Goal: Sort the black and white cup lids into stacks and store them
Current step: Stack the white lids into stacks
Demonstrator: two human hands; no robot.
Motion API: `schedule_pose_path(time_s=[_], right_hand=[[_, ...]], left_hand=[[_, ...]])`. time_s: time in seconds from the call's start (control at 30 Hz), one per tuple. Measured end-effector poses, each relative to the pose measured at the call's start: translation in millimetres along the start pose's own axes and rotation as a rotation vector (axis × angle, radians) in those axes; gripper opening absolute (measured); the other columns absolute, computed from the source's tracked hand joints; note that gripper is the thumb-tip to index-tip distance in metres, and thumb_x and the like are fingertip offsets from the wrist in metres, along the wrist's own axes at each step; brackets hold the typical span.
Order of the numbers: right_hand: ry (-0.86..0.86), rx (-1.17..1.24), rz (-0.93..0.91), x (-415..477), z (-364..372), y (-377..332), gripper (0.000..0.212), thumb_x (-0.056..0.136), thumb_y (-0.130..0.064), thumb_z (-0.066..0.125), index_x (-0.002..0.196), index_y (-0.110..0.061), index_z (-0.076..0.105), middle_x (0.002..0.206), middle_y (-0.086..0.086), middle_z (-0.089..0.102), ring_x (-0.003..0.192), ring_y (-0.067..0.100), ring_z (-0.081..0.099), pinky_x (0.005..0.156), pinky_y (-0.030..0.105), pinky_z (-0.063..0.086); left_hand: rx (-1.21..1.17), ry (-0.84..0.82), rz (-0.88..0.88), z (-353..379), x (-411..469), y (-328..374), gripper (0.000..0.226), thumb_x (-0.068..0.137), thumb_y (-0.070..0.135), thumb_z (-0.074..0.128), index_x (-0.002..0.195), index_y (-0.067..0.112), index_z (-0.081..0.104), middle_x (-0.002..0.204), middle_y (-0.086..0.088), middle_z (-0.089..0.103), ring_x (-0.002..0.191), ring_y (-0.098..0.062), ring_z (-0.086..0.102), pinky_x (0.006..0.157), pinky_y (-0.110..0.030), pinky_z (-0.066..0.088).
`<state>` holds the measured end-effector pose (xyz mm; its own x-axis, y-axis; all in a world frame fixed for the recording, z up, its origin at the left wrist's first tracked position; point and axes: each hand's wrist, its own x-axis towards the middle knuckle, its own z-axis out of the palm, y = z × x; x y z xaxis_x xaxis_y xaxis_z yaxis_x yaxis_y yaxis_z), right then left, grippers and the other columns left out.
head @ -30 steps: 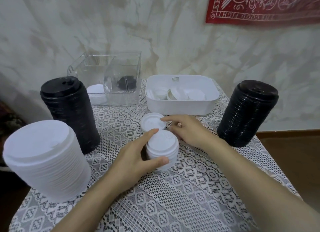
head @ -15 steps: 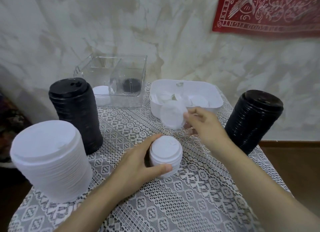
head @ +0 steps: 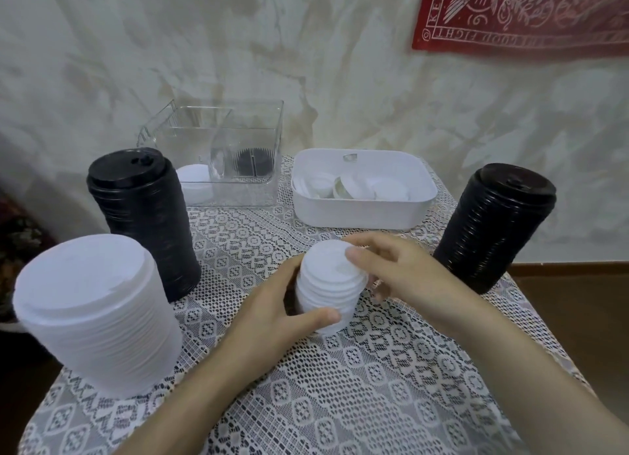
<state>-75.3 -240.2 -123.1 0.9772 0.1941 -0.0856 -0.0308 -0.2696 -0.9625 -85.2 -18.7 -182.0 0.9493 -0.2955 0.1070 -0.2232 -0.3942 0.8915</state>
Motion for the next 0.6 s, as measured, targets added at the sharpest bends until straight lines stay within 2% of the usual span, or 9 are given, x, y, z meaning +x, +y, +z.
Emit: schedule_pose_path(time_s=[0.07, 0.13, 0.2, 0.27, 0.37, 0.43, 0.5, 0.6], right_hand=[[-0.027, -0.124, -0.051, -3.4, -0.4, -0.7, 0.033, 0.089, -0.036, 0.076, 0.121, -0.038, 0.07, 0.104, -0.008, 0.068, 0.076, 0.002, 0.06, 0.068, 0.02, 0.051], [-0.044, -0.242, -0.071, -5.9, -0.5, -1.0, 0.05, 0.084, -0.034, 0.083, 0.13, -0.041, 0.064, 0.114, -0.014, 0.065, 0.088, 0.004, 0.061, 0.075, 0.015, 0.051], [-0.06, -0.342, -0.088, -7.9, -0.9, 0.9, 0.07, 0.08, -0.037, 0.087, 0.141, -0.042, 0.055, 0.13, -0.018, 0.058, 0.105, 0.004, 0.06, 0.087, 0.017, 0.052], [-0.089, -0.374, -0.103, -8.6, -0.8, 4.6, 0.082, 0.078, -0.038, 0.089, 0.149, -0.043, 0.048, 0.141, -0.023, 0.05, 0.118, -0.003, 0.054, 0.098, 0.023, 0.052], [-0.114, -0.358, -0.102, -7.0, 0.6, 9.8, 0.09, 0.074, -0.042, 0.09, 0.152, -0.043, 0.045, 0.147, -0.024, 0.049, 0.13, -0.003, 0.051, 0.108, 0.032, 0.05], [-0.1, -0.349, -0.109, -5.0, 1.7, 12.8, 0.091, 0.069, -0.053, 0.086, 0.15, -0.045, 0.046, 0.145, -0.025, 0.053, 0.132, -0.002, 0.051, 0.111, 0.037, 0.048], [-0.077, -0.348, -0.113, -3.5, 3.5, 14.8, 0.087, 0.07, -0.056, 0.084, 0.149, -0.046, 0.048, 0.143, -0.026, 0.055, 0.13, -0.006, 0.051, 0.112, 0.039, 0.048], [-0.056, -0.35, -0.113, -2.1, 5.0, 17.5, 0.088, 0.067, -0.064, 0.081, 0.147, -0.047, 0.048, 0.143, -0.028, 0.054, 0.129, -0.007, 0.051, 0.113, 0.041, 0.047]], left_hand=[[-0.01, 0.007, 0.008, 1.2, 0.3, 1.8, 0.073, 0.078, 0.035, 0.089, 0.134, 0.055, 0.047, 0.126, 0.037, 0.061, 0.118, 0.012, 0.057, 0.085, -0.006, 0.048], [-0.008, 0.011, 0.022, 2.1, 0.4, 2.3, 0.073, 0.08, 0.028, 0.088, 0.135, 0.054, 0.048, 0.126, 0.035, 0.061, 0.119, 0.011, 0.057, 0.086, -0.004, 0.046], [-0.008, 0.011, 0.032, 2.8, 0.5, 1.5, 0.075, 0.08, 0.032, 0.088, 0.139, 0.052, 0.047, 0.128, 0.032, 0.061, 0.121, 0.009, 0.056, 0.088, -0.007, 0.047], [-0.003, 0.003, 0.038, 2.8, 0.0, 1.6, 0.077, 0.077, 0.044, 0.088, 0.141, 0.053, 0.045, 0.13, 0.032, 0.06, 0.123, 0.008, 0.055, 0.094, -0.013, 0.048], [0.021, 0.0, 0.035, 1.9, -0.3, 2.3, 0.076, 0.07, 0.061, 0.084, 0.135, 0.062, 0.043, 0.129, 0.034, 0.059, 0.122, 0.009, 0.056, 0.095, -0.017, 0.049], [0.003, 0.002, 0.029, 2.0, 0.2, 1.7, 0.078, 0.073, 0.055, 0.087, 0.136, 0.061, 0.042, 0.129, 0.035, 0.059, 0.122, 0.011, 0.055, 0.092, -0.011, 0.047], [-0.01, 0.003, 0.017, 1.8, 1.9, -2.3, 0.083, 0.077, 0.043, 0.089, 0.139, 0.06, 0.038, 0.128, 0.042, 0.056, 0.122, 0.016, 0.052, 0.088, -0.002, 0.044], [-0.012, -0.003, -0.003, 0.4, 2.9, -5.5, 0.095, 0.076, 0.043, 0.089, 0.146, 0.061, 0.028, 0.122, 0.053, 0.051, 0.118, 0.028, 0.046, 0.083, 0.004, 0.04]])
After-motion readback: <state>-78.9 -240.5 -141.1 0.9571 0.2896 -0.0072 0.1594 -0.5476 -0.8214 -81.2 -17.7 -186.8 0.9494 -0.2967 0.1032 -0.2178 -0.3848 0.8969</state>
